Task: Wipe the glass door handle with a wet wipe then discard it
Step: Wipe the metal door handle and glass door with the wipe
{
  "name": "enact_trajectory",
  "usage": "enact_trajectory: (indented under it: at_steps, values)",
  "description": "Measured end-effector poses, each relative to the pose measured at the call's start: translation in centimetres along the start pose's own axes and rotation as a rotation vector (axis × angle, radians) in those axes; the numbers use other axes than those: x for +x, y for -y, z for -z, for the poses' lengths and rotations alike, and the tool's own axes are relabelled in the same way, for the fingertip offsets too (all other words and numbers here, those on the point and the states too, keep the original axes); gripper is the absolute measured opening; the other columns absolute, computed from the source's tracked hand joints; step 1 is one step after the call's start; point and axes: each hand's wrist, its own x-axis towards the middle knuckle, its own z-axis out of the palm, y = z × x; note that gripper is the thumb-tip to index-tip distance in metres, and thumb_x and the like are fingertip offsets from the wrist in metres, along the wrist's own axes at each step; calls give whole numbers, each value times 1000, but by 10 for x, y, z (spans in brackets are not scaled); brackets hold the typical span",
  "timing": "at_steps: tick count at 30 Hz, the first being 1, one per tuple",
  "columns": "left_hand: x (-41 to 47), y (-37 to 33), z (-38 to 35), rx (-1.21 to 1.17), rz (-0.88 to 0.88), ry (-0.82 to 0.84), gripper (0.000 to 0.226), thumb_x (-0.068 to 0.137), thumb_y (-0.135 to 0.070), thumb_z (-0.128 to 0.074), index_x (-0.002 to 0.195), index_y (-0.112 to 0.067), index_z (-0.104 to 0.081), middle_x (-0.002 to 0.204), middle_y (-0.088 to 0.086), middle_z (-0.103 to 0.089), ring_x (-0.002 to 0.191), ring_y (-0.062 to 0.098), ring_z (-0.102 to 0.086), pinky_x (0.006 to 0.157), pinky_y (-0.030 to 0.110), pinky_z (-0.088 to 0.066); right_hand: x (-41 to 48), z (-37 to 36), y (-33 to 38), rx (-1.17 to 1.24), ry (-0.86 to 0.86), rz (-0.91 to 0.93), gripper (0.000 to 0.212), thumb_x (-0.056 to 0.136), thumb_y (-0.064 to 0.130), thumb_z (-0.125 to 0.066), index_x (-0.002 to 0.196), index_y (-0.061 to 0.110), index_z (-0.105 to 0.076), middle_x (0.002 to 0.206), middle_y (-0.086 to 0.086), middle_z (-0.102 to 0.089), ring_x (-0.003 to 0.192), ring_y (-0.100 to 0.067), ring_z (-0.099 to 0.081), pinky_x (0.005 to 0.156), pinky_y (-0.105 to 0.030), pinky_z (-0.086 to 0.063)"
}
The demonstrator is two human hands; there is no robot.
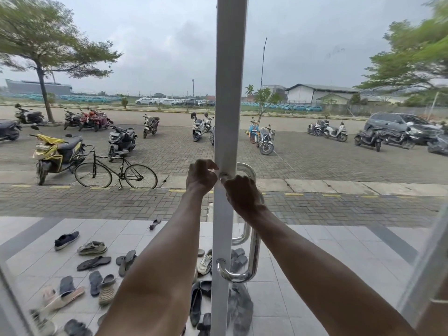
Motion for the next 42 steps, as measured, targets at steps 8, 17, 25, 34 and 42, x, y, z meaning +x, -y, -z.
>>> enact_trajectory:
  at_steps: [8, 17, 25, 34, 42]
  values:
    - [8, 8, 0, 13, -97, -13, 33, 79, 4, -64, 101, -15, -78, 109, 3, -78, 96, 20, -74, 91, 32, -57, 29, -3, 16, 4, 26, 2, 22, 84, -5, -61, 98, 6, -74, 85, -16, -75, 80, -36, -74, 65, -40, -58]
    - [4, -2, -11, 8, -22, 8, 24, 78, -16, -79, 102, -12, -77, 107, 10, -77, 102, 26, -71, 91, 28, -52, -9, -26, -17, 79, -150, 80, 38, 91, 9, -59, 128, 15, -58, 109, 2, -72, 93, -24, -72, 71, -37, -59]
    - [-3, -6, -10, 142, -87, 54, 18, 87, -14, -69, 105, -13, -75, 115, 14, -71, 108, 32, -67, 94, 41, -55, -30, -26, -42, 237, -212, 62, 32, 84, 22, -74, 116, 18, -70, 114, 3, -73, 104, -19, -71, 74, -38, -61]
    - [-20, -4, 1, 226, -202, 118, 26, 90, -8, -58, 105, -17, -77, 108, 11, -75, 105, 31, -69, 87, 43, -57, 0, -26, -14, 133, -49, 2, 39, 93, 15, -58, 131, 26, -54, 106, -4, -73, 92, -33, -71, 72, -42, -60]
    - [-25, -22, -4, 170, -189, 115, 24, 88, -12, -56, 88, -17, -80, 97, 7, -78, 99, 30, -71, 85, 43, -58, -51, -39, -54, 364, -342, -52, 40, 79, 15, -81, 118, 12, -71, 117, -5, -72, 97, -26, -73, 72, -42, -62]
